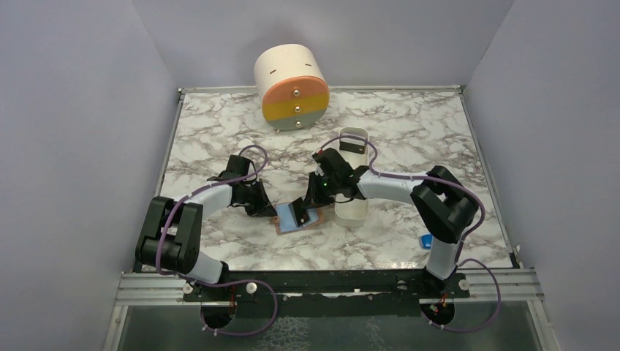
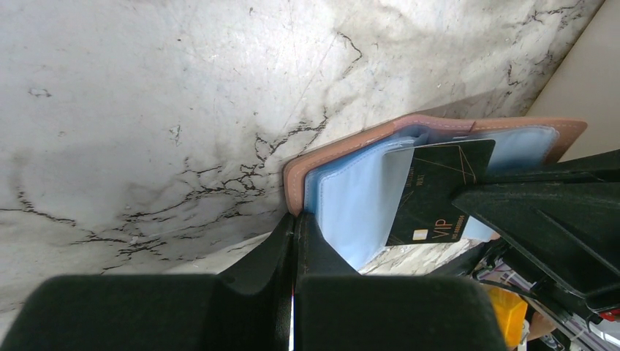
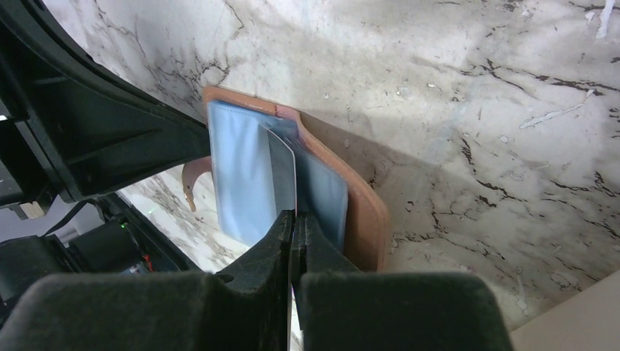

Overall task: Put the credit cards into the card holder
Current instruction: Insert the credit card into the card holder.

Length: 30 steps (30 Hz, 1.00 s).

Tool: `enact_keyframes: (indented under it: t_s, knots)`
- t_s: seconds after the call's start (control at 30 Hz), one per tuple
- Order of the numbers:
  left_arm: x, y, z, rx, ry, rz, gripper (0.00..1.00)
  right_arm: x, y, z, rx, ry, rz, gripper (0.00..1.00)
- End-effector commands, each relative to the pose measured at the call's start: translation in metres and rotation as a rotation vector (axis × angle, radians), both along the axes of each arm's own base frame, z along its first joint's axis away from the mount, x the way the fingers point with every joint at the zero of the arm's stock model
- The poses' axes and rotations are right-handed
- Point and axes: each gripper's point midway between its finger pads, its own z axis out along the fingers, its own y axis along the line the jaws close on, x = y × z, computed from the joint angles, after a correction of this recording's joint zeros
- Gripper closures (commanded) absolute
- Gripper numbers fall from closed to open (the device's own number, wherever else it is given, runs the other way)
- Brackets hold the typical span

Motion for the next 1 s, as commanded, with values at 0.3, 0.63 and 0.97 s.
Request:
enact_keyframes:
  t_s: [0.3,0.63,0.97]
  knots:
    - [-0.004,-0.001,-0.005,0.019,-0.012,-0.01,1.0,-0.005,0.001,-0.003,0.04,0.02,-0.023,0.99]
    - [-0.004,-0.001,-0.004,0.017,-0.017,-0.004,1.0,-0.002,-0.014,-0.001,-0.061,0.0,-0.034,0.8]
    - [-0.004,-0.001,-0.005,0.017,-0.014,-0.005,1.0,-0.014,-0.011,-0.003,-0.072,0.005,0.007,0.74]
